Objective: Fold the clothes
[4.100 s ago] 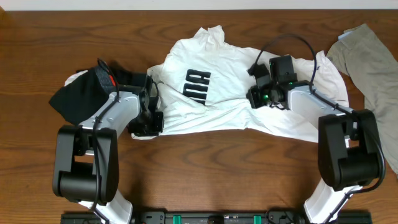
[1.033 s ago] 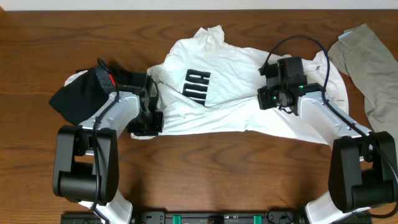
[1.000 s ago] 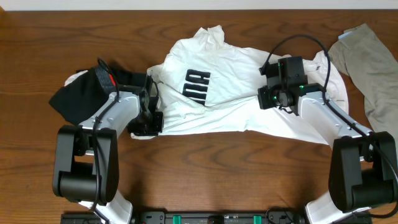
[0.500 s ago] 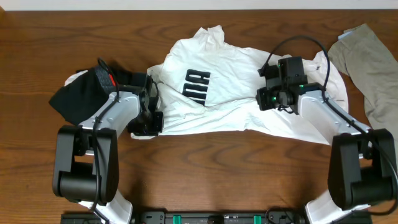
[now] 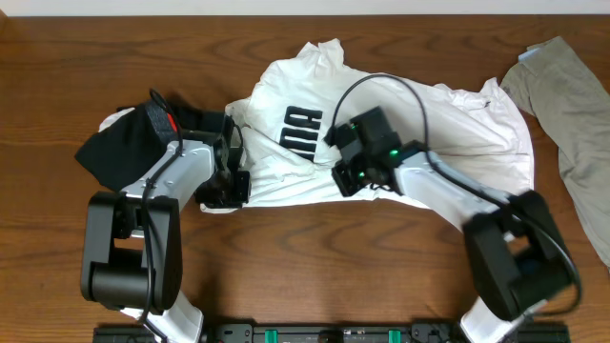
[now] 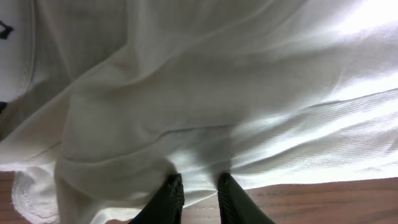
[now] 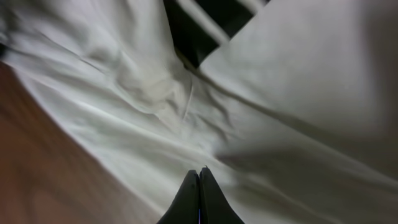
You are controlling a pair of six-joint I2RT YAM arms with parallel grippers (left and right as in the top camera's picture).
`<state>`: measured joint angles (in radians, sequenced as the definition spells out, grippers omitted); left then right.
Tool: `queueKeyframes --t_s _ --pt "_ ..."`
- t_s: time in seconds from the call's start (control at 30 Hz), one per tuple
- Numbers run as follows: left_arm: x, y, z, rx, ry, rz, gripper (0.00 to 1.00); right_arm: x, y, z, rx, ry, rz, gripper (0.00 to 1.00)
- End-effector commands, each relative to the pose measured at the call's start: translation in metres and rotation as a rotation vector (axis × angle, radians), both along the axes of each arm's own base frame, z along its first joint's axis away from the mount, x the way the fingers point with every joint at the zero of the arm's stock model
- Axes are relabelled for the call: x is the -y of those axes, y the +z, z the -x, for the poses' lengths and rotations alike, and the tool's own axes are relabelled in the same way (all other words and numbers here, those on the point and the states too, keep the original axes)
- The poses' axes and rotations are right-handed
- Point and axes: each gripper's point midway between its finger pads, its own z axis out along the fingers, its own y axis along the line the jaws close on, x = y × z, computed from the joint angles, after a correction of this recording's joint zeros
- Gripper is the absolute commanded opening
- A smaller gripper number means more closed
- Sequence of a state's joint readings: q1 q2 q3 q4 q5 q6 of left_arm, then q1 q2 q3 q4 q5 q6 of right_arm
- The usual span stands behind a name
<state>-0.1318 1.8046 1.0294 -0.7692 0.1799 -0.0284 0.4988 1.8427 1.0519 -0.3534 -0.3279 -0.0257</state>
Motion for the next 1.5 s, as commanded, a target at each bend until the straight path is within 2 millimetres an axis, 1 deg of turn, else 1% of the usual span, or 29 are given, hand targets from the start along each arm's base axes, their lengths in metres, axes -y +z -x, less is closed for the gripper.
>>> queueKeyframes --t_s 0.0,0.1,0.17,0.27,0.37,0.47,0.67,0.87,0.97,1.03,1.1,1.17,1.23,1.27,1.37,1.47 --pt "-0.009 -0.002 0.0 -0.003 0.004 -0.036 0.23 0.001 -0.019 -0.004 -0.008 -0.011 0.044 0.01" --pt "-0.009 -0.002 0.0 -0.003 0.004 -0.036 0.23 0.001 -0.029 -0.006 -0.014 -0.012 0.049 0.01" --pt "-0.009 -0.002 0.0 -0.003 0.003 -0.036 0.23 0.0 -0.029 -0.012 0.008 -0.016 0.036 0.01" --pt "-0.009 -0.002 0.0 -0.003 0.003 -0.036 0.23 -0.006 -0.022 -0.028 0.068 -0.029 0.0 0.01" --pt "-0.009 -0.002 0.0 -0.003 0.003 -0.036 0.23 -0.007 -0.014 -0.043 0.111 -0.065 -0.036 0.02" --pt "-0.009 -0.002 0.0 -0.003 0.003 -0.036 0.23 0.0 -0.011 -0.053 0.123 -0.106 -0.051 0.02" --pt "-0.009 -0.002 0.0 -0.002 0.003 -0.036 0.23 0.022 -0.01 -0.067 0.127 -0.166 -0.051 0.01" --pt "-0.009 -0.002 0.0 -0.003 0.003 -0.036 0.23 0.035 0.0 -0.09 0.181 -0.22 -0.096 0.01" --pt "-0.01 -0.001 0.001 -0.01 0.003 -0.037 0.23 0.042 0.003 -0.096 0.189 -0.248 -0.105 0.02" --pt "-0.01 -0.001 0.002 -0.013 0.003 -0.037 0.23 0.043 0.003 -0.095 0.166 -0.263 -0.124 0.02" --pt "-0.01 -0.001 0.002 -0.014 0.003 -0.037 0.23 0.032 0.012 -0.087 0.124 -0.22 -0.179 0.02" --pt "-0.01 -0.001 0.002 -0.014 0.003 -0.037 0.23 0.013 0.03 -0.073 0.064 -0.148 -0.269 0.02" --pt "-0.01 -0.001 0.002 -0.014 0.003 -0.037 0.23 -0.006 0.048 -0.057 0.016 -0.085 -0.316 0.01" --pt "-0.01 -0.001 0.002 -0.014 0.003 -0.037 0.23 -0.013 0.053 -0.051 0.006 -0.063 -0.321 0.01" --pt "-0.01 -0.001 0.002 -0.013 0.003 -0.037 0.23 -0.043 0.059 -0.029 0.003 0.038 -0.311 0.04" --pt "-0.01 -0.001 0.002 -0.013 0.003 -0.037 0.23 -0.066 0.052 -0.012 0.031 0.098 -0.251 0.06"
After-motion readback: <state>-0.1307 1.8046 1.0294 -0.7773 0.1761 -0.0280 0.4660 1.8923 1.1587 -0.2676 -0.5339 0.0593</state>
